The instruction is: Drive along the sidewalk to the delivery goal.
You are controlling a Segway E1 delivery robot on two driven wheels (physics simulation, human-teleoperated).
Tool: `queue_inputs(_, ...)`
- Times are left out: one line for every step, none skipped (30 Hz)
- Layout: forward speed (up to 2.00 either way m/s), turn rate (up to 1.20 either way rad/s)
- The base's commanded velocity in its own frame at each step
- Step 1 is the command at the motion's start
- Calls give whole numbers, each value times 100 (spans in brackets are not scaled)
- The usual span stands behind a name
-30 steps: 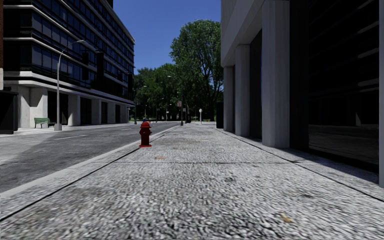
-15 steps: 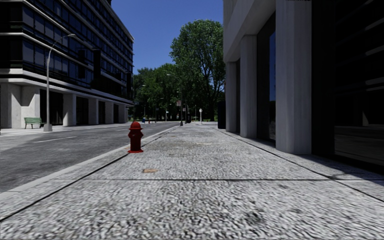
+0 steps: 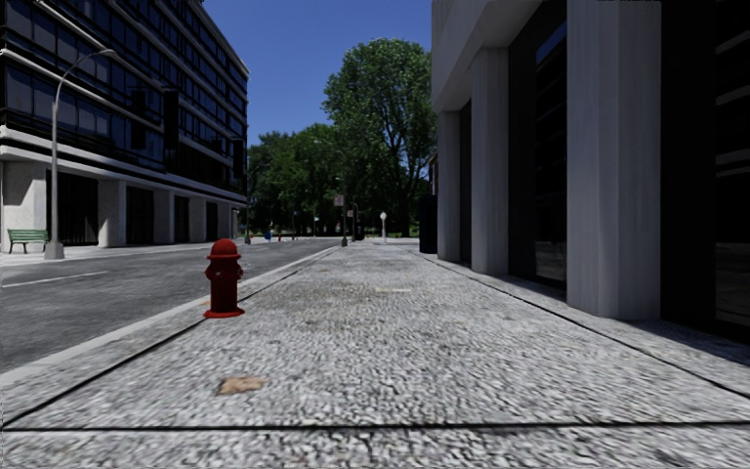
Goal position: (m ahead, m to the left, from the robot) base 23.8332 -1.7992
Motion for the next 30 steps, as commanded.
queue_inputs(200, -10)
queue_inputs(200, -10)
queue_inputs(200, 0)
queue_inputs(200, 0)
queue_inputs(200, 0)
queue_inputs(200, 0)
queue_inputs(200, 0)
queue_inputs(200, 0)
queue_inputs(200, 0)
queue_inputs(200, 0)
queue_inputs(200, 0)
queue_inputs(200, 0)
queue_inputs(200, 0)
queue_inputs(200, 0)
queue_inputs(200, 0)
queue_inputs(200, 0)
queue_inputs(200, 0)
queue_inputs(200, 0)
queue_inputs(200, 0)
queue_inputs(200, 0)
queue_inputs(200, 0)
queue_inputs(200, 0)
queue_inputs(200, 0)
queue_inputs(200, 0)
queue_inputs(200, 0)
queue_inputs(200, 0)
queue_inputs(200, 0)
queue_inputs(200, 0)
queue_inputs(200, 0)
queue_inputs(200, 0)
